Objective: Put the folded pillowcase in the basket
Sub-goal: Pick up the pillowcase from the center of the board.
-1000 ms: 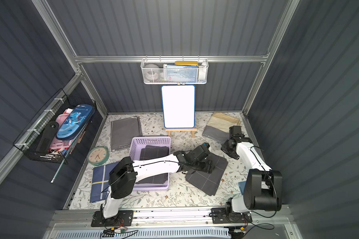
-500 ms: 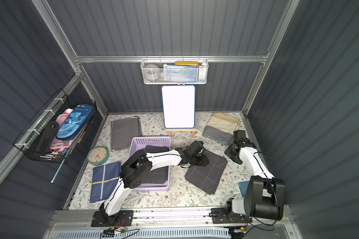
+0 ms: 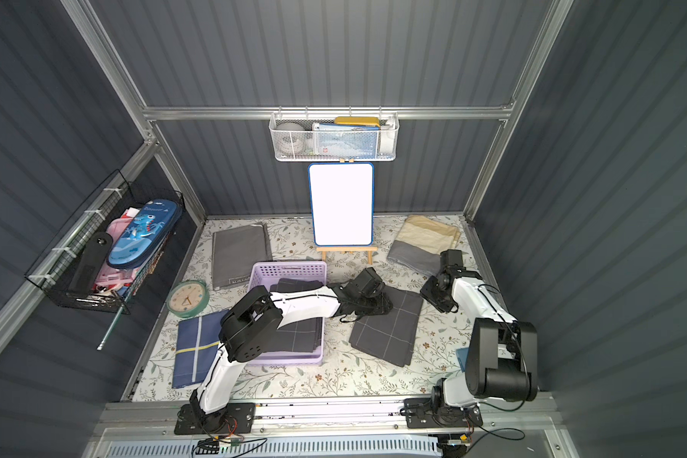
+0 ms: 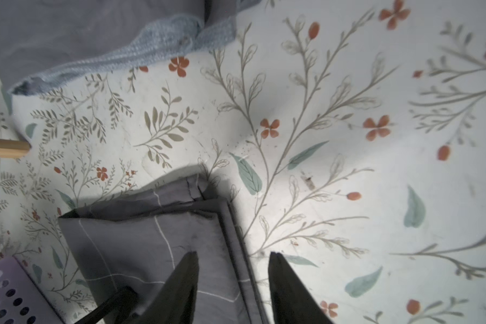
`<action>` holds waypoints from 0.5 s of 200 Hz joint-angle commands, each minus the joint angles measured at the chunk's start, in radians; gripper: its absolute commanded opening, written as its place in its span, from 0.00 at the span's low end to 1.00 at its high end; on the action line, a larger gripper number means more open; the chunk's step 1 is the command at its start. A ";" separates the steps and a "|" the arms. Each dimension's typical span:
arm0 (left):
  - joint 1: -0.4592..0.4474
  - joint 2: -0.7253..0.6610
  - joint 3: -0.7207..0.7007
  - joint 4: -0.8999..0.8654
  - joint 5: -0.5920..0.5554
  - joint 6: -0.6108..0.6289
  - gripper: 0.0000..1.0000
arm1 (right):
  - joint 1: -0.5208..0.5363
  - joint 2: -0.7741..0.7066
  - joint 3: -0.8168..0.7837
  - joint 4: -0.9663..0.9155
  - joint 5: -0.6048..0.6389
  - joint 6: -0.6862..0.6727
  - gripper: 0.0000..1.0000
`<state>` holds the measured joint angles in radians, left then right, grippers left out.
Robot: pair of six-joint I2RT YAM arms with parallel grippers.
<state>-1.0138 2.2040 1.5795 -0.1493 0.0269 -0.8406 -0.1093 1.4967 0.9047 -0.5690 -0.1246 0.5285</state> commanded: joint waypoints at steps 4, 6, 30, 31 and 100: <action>-0.011 -0.048 0.076 -0.184 -0.112 0.012 0.76 | 0.041 0.045 0.019 -0.014 -0.026 -0.033 0.46; -0.011 -0.050 0.079 -0.192 -0.117 0.012 0.77 | 0.045 0.048 0.020 -0.014 -0.025 -0.033 0.46; -0.021 -0.113 0.082 -0.280 -0.177 0.002 0.80 | 0.081 0.099 0.044 -0.024 0.002 -0.037 0.46; -0.022 -0.116 0.082 -0.283 -0.179 0.002 0.81 | 0.082 0.100 0.044 -0.024 0.003 -0.037 0.46; -0.137 -0.163 -0.034 -0.518 -0.208 -0.161 0.84 | 0.105 0.174 0.054 -0.047 0.080 -0.042 0.47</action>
<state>-1.1030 2.0277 1.5936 -0.5152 -0.1684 -0.9230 -0.0105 1.6760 0.9520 -0.5770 -0.0986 0.4969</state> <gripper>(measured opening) 0.836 0.464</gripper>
